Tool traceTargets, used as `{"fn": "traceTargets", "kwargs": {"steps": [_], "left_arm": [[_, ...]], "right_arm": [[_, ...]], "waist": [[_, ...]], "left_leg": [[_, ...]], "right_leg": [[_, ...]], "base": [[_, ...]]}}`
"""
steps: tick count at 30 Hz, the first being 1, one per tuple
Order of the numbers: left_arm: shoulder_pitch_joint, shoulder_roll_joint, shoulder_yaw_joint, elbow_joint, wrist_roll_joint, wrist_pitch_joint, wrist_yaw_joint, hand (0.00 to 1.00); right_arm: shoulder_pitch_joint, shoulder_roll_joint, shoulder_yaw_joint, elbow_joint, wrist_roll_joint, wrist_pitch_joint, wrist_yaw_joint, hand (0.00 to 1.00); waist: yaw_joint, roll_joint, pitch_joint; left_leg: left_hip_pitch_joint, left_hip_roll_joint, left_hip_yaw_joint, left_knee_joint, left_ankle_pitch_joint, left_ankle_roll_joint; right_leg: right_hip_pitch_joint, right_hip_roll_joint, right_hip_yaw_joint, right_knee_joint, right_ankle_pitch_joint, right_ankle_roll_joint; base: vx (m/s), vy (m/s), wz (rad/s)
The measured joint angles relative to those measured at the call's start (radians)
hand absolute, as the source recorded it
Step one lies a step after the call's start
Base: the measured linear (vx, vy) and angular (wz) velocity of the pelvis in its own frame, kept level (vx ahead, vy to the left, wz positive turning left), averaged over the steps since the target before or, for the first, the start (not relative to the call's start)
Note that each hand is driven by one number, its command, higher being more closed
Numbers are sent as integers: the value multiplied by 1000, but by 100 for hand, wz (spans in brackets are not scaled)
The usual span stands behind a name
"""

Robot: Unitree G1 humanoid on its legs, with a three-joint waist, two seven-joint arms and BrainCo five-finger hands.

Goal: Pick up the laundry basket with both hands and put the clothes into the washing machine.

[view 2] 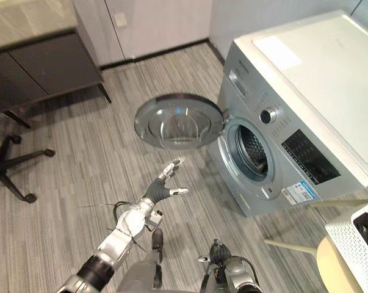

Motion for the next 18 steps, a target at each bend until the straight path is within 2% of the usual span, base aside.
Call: {"fn": "traceTargets", "kwargs": {"steps": [2, 5, 6, 8, 10, 12, 15, 18], "left_arm": [[-146, 25, 12, 188, 62, 27, 11, 0], [-376, 84, 63, 387, 172, 47, 47, 0], [-424, 100, 74, 428, 195, 49, 55, 0], [-573, 167, 88, 545, 262, 62, 79, 0], [-722, 268, 87, 651, 329, 75, 104, 0], [-795, 340, 85, 695, 357, 85, 114, 0], [-872, 426, 65, 736, 372, 92, 110, 0], [-931, 449, 68, 736, 390, 94, 114, 0]], "right_arm": [[-50, 6, 22, -14, -29, 0, -3, 0], [-103, 6, 62, -92, -34, -12, -21, 0], [-111, 6, 69, -103, -34, -20, -24, 0], [-136, 7, 97, -123, -33, -37, -36, 0], [-148, 10, 153, -129, -32, -48, -40, 0], [-148, 15, 180, -128, -32, -53, -41, 0], [-150, 17, 205, -128, -24, -69, -43, 0], [-149, 17, 238, -143, -22, -75, -65, 0]], "waist": [[-13, -37, 55], [-16, -76, 132], [-17, -81, 147], [-21, -99, 194], [-42, -123, 222], [-53, -147, 237], [-78, -169, 250], [-86, -175, 254]], "left_leg": [[-22, 5, 10, 0, 8, 2], [-75, 11, 25, 1, 23, 5], [-85, 12, 26, 1, 25, 6], [-110, 12, 29, 1, 33, 10], [-153, 11, 29, 1, 44, 14], [-174, 10, 33, 1, 44, 14], [-216, 5, 29, 1, 44, 14], [-261, 3, 25, 1, 45, 15]], "right_leg": [[-31, 1, 19, 2, 19, -5], [-92, 1, 27, 1, 43, -10], [-103, 1, 29, 1, 46, -11], [-131, 1, 34, 0, 58, -14], [-172, 1, 41, -3, 65, -15], [-197, 1, 46, -4, 67, -15], [-234, 3, 44, -7, 68, -16], [-268, 4, 38, -20, 74, -13]], "base": [[4, -18, -15], [-20, -28, -19], [-26, -14, -13], [-4, -6, -9], [19, -8, -4], [31, -3, -5], [44, -1, 1], [34, 0, 4]]}}
